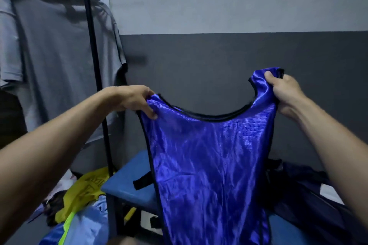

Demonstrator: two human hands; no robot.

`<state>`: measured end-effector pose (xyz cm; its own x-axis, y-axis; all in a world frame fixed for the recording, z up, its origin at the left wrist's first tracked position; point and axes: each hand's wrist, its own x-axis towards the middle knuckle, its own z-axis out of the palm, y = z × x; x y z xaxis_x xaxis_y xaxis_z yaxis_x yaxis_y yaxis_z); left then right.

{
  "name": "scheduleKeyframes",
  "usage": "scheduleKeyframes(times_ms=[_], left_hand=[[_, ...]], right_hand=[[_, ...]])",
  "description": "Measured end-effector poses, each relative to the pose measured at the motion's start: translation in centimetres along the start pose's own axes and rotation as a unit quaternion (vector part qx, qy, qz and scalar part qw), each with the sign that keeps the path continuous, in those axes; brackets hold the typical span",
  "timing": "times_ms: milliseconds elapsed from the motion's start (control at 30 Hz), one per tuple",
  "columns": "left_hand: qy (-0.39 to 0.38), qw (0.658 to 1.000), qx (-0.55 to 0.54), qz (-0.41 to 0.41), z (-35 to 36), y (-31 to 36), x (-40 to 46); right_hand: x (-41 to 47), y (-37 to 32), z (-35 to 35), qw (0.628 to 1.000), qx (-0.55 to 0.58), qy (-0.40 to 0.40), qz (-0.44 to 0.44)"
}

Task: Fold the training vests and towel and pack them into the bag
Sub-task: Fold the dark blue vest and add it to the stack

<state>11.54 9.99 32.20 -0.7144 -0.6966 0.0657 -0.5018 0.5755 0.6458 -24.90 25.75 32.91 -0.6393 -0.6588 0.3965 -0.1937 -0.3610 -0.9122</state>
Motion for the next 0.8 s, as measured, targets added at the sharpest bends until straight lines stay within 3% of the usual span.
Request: scheduleKeyframes(times_ms=[167,233,333,467,667,800], left_hand=[[-0.068,0.985,-0.158,0.003,0.5,-1.2,-0.1],[-0.081,0.982,-0.169,0.031,0.6,-1.7,0.0],[-0.06,0.988,-0.133,0.058,0.5,-2.1,0.1],[0.054,0.992,-0.028,0.11,0.2,-1.8,0.6],[0.163,0.964,0.115,0.175,-0.9,-0.4,1.2],[0.187,0.951,0.165,0.184,-1.2,0.0,1.5]], right_hand=[[-0.8,0.2,-0.1,1.0,-0.007,0.006,-0.017],[-0.8,0.2,-0.3,1.0,-0.004,0.007,-0.019],[-0.6,0.6,-0.8,0.999,-0.026,-0.007,-0.022],[0.1,1.0,-1.9,0.994,-0.096,-0.037,-0.031],[0.6,1.0,-3.4,0.965,-0.234,-0.12,0.013],[-0.6,1.1,-3.7,0.951,-0.248,-0.179,0.038]])
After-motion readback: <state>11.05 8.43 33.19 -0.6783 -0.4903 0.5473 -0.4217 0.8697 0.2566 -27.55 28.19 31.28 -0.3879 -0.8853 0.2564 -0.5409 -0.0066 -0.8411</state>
